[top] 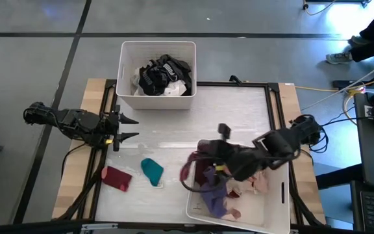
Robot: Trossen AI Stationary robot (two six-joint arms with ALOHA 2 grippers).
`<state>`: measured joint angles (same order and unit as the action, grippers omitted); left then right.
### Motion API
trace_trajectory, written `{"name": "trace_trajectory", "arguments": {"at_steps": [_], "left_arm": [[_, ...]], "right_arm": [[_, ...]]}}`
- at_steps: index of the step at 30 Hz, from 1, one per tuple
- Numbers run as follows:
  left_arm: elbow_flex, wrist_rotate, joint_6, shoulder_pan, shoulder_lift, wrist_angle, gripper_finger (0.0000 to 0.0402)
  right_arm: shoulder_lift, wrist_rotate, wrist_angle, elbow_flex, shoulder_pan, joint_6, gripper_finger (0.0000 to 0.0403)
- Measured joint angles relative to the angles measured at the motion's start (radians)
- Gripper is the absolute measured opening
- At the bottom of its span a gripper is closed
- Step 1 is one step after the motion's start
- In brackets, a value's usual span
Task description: Sort clothes
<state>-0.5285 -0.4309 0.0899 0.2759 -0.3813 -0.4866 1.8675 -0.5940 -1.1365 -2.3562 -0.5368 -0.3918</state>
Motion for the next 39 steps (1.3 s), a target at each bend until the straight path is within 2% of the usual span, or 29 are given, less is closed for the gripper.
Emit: {"name": "trace_trajectory", "arguments": {"at_steps": [6, 11, 18, 22, 28, 32, 39], "left_arm": [[0.0, 0.0, 0.006, 0.0, 0.0, 0.0, 0.021], [0.0, 0.0, 0.007, 0.0, 0.0, 0.0, 0.021], [0.0, 0.0, 0.012, 0.0, 0.0, 0.0, 0.021], [0.0, 0.0, 0.014, 0.0, 0.0, 0.0, 0.021], [0.0, 0.0, 0.015, 0.0, 0.0, 0.0, 0.021], [0.0, 0.0, 0.015, 0.0, -0.001, 0.0, 0.021], [0.0, 0.0, 0.02, 0.0, -0.001, -0.006, 0.021]], "right_arm": [[-0.016, -0.06, -0.212, 0.0, -0.069, -0.249, 0.0006], [-0.015, -0.059, -0.435, 0.001, -0.118, -0.52, 0.0006], [-0.02, -0.028, -0.435, 0.028, -0.165, -0.697, 0.0005], [-0.017, 0.034, -0.431, 0.035, -0.17, -0.789, 0.0005], [-0.015, 0.134, -0.433, 0.157, -0.17, -0.868, 0.0009], [-0.015, 0.154, -0.435, 0.267, -0.166, -0.921, 0.004], [-0.015, 0.272, -0.434, 0.354, -0.123, -0.966, 0.0145]]}}
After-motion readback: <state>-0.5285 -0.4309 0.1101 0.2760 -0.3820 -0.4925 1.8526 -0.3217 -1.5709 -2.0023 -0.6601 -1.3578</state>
